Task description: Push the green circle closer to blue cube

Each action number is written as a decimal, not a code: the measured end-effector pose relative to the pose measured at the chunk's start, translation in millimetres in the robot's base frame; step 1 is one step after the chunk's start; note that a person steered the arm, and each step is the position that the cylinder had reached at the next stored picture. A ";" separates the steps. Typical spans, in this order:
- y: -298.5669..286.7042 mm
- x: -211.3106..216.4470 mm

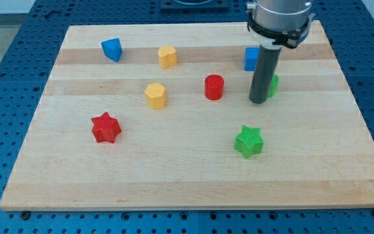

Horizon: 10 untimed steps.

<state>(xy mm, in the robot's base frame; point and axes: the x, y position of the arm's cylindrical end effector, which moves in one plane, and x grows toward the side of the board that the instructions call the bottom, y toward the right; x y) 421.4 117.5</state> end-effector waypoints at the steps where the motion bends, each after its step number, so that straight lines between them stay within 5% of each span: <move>1: 19.7 23.7; 2: 42.7 41.3; 5: 43.7 -36.4; 10: 36.0 -37.2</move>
